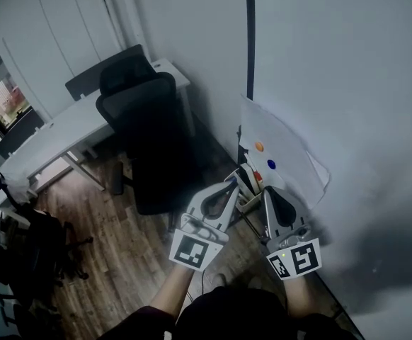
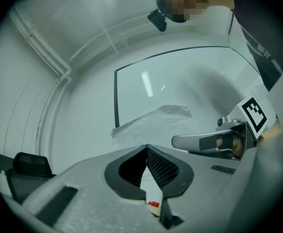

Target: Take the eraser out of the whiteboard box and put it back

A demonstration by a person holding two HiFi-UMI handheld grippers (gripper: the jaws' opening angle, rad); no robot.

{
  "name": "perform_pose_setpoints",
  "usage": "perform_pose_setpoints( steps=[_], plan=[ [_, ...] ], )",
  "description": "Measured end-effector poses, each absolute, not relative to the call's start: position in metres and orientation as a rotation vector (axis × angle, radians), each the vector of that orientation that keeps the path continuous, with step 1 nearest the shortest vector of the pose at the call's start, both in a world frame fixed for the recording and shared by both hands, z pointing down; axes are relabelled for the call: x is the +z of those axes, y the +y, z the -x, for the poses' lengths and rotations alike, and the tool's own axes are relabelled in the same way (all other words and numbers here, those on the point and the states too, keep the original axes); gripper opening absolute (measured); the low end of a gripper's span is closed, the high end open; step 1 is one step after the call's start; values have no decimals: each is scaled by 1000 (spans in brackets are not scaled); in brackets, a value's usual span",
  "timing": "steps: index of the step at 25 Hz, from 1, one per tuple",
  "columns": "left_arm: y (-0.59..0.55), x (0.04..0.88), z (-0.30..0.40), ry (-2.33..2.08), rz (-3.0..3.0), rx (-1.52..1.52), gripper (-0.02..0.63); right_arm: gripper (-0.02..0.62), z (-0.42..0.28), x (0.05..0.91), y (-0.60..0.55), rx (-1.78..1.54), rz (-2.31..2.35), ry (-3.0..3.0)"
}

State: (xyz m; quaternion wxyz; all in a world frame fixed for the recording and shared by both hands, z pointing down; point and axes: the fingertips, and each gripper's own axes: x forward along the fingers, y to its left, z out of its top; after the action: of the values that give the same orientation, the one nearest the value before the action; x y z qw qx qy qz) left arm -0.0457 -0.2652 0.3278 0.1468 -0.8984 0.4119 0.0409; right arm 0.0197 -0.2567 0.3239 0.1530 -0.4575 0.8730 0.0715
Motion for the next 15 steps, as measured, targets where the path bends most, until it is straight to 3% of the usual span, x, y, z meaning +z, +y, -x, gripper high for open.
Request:
perform_pose_setpoints(
  steps=[15],
  plan=[
    [-257, 322, 50, 1233, 2545, 117, 5, 3, -17, 319, -251, 217, 1251, 2522]
  ],
)
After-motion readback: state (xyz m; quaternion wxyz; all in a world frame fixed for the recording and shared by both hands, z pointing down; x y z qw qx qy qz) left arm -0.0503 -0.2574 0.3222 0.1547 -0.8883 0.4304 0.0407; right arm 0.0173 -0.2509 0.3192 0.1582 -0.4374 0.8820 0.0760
